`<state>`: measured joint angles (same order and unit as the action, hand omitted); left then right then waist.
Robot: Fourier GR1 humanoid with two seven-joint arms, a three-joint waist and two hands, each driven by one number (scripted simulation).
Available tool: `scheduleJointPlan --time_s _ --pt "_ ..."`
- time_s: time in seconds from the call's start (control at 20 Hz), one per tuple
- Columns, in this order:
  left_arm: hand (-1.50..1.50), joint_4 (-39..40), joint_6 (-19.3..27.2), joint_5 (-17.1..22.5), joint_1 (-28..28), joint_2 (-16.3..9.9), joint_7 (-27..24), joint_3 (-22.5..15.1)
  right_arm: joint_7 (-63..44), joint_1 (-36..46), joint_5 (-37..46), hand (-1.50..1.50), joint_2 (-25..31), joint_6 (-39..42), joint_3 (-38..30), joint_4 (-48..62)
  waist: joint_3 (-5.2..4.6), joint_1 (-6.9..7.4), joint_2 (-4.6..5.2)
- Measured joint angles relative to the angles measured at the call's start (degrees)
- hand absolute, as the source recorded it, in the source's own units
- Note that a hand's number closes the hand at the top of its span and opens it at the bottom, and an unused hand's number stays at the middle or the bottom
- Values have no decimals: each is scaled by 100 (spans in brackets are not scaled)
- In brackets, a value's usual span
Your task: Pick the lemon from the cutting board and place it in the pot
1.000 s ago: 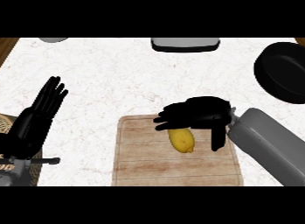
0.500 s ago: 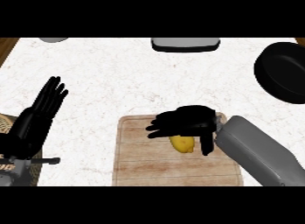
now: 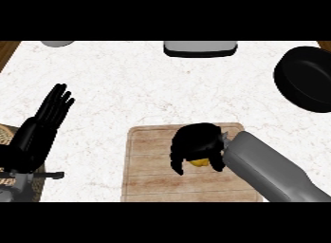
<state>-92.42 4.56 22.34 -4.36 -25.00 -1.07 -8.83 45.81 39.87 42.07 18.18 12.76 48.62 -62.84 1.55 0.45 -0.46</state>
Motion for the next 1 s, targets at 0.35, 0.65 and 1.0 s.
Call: scheduleJointPlan --time_s 0.35,0.65,1.0 --pt "0 -13 22 30 31 -42 2 -12 146 -166 260 150 -106 -270 -53 -119 -19 -39 -24" --pt "0 -100 13 87 213 -73 1 87 -314 -548 349 150 66 -616 -438 -682 -23 -196 -65" --pt "0 -349 -3 215 745 -140 -5 377 -1473 -1820 447 150 661 -964 -786 -2020 -37 -647 -191"
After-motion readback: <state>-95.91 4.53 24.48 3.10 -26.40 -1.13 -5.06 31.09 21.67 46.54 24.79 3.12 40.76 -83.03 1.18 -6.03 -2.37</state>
